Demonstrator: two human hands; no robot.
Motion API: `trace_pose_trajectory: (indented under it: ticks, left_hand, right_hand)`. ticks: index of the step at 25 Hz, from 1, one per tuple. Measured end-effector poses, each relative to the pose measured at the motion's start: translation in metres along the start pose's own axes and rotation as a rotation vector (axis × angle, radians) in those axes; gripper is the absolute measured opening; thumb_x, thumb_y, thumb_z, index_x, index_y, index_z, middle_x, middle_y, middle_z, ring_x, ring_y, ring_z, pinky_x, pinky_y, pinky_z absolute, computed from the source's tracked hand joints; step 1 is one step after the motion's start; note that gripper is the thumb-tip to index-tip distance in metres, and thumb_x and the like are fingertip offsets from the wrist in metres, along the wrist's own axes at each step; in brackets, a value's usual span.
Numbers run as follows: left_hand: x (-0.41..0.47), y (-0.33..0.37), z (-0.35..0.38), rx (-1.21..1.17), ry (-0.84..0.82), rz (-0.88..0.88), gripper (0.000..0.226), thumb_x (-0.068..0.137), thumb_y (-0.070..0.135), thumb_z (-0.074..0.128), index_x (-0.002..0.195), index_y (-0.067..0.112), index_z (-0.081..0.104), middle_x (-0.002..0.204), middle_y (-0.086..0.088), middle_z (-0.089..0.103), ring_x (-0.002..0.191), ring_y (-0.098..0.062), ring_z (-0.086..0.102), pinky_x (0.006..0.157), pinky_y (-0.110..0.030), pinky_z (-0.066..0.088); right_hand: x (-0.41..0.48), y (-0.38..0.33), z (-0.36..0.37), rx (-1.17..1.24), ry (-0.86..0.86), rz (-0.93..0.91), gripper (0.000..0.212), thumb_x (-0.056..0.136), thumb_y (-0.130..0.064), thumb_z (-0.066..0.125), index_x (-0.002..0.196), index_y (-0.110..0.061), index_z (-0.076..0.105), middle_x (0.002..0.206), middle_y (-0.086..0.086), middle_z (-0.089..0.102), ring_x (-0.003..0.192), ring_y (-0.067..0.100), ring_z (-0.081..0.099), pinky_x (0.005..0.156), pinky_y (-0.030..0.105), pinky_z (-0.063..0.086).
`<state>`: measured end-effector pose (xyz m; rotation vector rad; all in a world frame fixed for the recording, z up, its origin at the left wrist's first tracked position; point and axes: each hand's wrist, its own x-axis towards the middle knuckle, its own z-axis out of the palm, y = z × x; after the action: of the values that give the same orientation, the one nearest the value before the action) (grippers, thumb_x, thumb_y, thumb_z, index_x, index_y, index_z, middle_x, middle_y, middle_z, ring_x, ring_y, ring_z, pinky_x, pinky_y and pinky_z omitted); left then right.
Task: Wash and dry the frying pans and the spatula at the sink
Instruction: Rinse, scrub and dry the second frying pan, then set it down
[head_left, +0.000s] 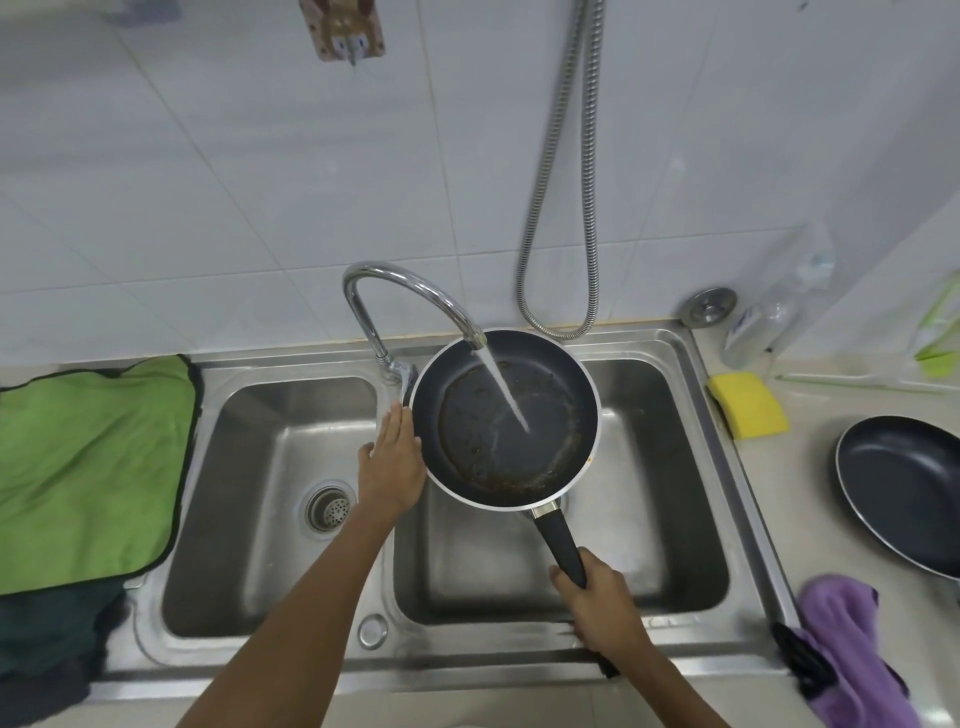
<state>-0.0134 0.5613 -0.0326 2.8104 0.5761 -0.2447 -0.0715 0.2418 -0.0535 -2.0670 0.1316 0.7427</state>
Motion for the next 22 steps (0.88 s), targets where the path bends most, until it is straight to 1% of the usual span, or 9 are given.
trace_pose_trajectory:
  ticks: [7, 12, 16, 19, 22]
  left_hand:
    - [0.0000, -0.0009, 0.0013, 0.007, -0.002, 0.007, 0.056, 0.110, 0.027, 0.030, 0.162, 0.012, 0.016, 0.172, -0.004, 0.009, 0.159, -0.020, 0.012, 0.117, -0.052, 0.035]
    - [-0.0004, -0.0008, 0.0007, 0.017, 0.001, 0.010, 0.057, 0.109, 0.027, 0.032, 0.162, 0.012, 0.015, 0.172, -0.004, 0.009, 0.158, -0.020, 0.013, 0.116, -0.051, 0.036]
    - [-0.0007, -0.0017, 0.0011, 0.012, -0.008, 0.014, 0.058, 0.109, 0.025, 0.034, 0.162, 0.012, 0.015, 0.172, -0.004, 0.010, 0.158, -0.021, 0.015, 0.115, -0.051, 0.036]
    - [-0.0008, -0.0007, 0.0004, 0.009, -0.016, 0.012, 0.058, 0.108, 0.023, 0.034, 0.162, 0.012, 0.015, 0.172, -0.004, 0.009, 0.158, -0.021, 0.015, 0.115, -0.052, 0.036]
    - [-0.0010, 0.0002, -0.0004, 0.013, -0.019, 0.005, 0.059, 0.108, 0.023, 0.034, 0.162, 0.013, 0.015, 0.172, -0.004, 0.008, 0.158, -0.021, 0.016, 0.115, -0.052, 0.037]
  right_hand:
    - [-0.0014, -0.0009, -0.0003, -0.021, 0.006, 0.003, 0.020, 0.093, -0.032, 0.064, 0.077, -0.026, 0.054, 0.059, -0.001, 0.051, 0.048, 0.015, 0.046, 0.047, 0.029, 0.044]
    - [-0.0024, -0.0039, -0.0006, -0.031, -0.003, -0.004, 0.017, 0.095, -0.033, 0.063, 0.082, -0.026, 0.056, 0.063, 0.000, 0.056, 0.051, 0.014, 0.050, 0.048, 0.024, 0.044]
    - [-0.0014, -0.0029, -0.0004, -0.035, -0.001, 0.002, 0.016, 0.095, -0.035, 0.063, 0.084, -0.026, 0.056, 0.064, 0.001, 0.056, 0.052, 0.014, 0.051, 0.049, 0.026, 0.046]
    - [-0.0011, -0.0032, 0.0000, -0.034, -0.006, 0.002, 0.017, 0.095, -0.035, 0.063, 0.082, -0.028, 0.054, 0.064, -0.001, 0.055, 0.052, 0.015, 0.051, 0.049, 0.025, 0.045]
    - [-0.0006, -0.0014, 0.0000, -0.026, 0.002, -0.001, 0.018, 0.093, -0.034, 0.063, 0.080, -0.027, 0.054, 0.061, -0.001, 0.053, 0.050, 0.015, 0.048, 0.048, 0.028, 0.044]
